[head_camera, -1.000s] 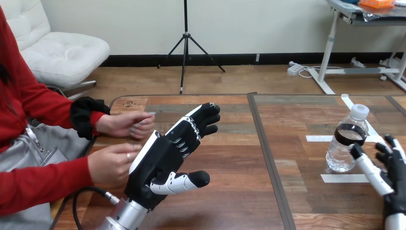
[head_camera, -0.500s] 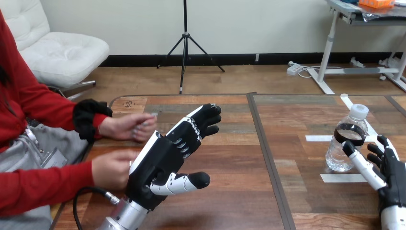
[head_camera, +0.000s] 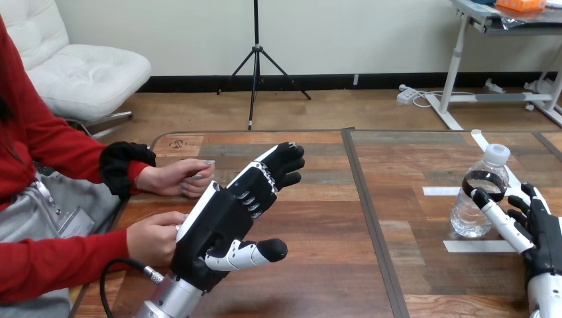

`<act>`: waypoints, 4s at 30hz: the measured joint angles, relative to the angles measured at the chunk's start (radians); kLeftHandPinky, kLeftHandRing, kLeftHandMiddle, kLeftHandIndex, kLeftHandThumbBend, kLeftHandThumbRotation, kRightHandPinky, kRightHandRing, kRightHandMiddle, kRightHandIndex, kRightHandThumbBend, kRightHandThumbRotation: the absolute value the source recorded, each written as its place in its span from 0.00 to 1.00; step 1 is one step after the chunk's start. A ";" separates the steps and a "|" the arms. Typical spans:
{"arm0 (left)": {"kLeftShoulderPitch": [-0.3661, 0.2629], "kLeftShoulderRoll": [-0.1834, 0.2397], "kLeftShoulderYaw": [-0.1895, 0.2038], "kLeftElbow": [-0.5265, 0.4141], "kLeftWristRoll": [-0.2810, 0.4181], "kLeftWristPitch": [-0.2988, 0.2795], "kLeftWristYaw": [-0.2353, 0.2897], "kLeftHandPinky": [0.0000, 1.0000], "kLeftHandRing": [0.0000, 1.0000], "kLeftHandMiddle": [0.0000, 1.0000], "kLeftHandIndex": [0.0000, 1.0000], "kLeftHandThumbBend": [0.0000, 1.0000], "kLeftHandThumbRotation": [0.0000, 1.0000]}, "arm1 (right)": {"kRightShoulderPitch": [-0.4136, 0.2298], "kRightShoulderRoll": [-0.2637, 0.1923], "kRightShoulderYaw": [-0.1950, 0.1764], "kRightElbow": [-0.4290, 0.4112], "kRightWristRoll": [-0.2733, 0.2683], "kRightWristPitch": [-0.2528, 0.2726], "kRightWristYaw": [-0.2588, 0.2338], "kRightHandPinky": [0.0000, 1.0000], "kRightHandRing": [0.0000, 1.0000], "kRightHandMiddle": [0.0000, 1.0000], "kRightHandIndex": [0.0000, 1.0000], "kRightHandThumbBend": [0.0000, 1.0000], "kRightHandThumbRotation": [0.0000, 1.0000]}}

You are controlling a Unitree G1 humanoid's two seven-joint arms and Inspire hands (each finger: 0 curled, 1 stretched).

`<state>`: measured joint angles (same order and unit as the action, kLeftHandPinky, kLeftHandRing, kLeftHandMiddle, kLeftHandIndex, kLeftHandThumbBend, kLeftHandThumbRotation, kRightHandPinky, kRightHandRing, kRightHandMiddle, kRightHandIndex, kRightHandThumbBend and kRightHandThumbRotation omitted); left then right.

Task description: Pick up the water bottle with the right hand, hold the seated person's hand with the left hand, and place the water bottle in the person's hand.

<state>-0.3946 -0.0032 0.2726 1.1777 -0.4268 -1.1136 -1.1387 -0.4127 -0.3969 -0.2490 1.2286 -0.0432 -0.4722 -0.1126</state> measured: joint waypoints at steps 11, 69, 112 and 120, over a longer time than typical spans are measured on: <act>0.000 0.000 0.017 0.000 0.000 -0.003 -0.008 0.89 0.92 0.92 0.90 1.00 0.48 | -0.024 -0.002 0.000 0.011 0.006 0.028 0.015 0.82 0.89 0.89 0.96 1.00 0.56; 0.000 0.010 0.066 -0.040 -0.079 -0.018 -0.123 0.89 0.92 0.93 0.90 1.00 0.47 | -0.138 0.018 0.057 0.070 -0.033 0.101 0.059 0.73 0.84 0.90 0.97 1.00 0.50; 0.002 -0.012 0.067 -0.087 -0.157 -0.022 -0.174 0.88 0.90 0.91 0.89 0.99 0.47 | -0.184 0.123 0.072 0.073 -0.035 0.171 -0.159 0.40 0.46 0.51 0.54 0.89 0.00; 0.002 -0.013 0.067 -0.089 -0.163 -0.019 -0.189 0.87 0.90 0.91 0.89 0.98 0.47 | -0.184 0.130 0.058 0.073 -0.015 0.164 -0.164 0.38 0.42 0.48 0.51 0.87 0.00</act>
<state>-0.3927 -0.0162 0.3398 1.0891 -0.5893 -1.1328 -1.3279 -0.5967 -0.2671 -0.1915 1.3018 -0.0586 -0.3079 -0.2761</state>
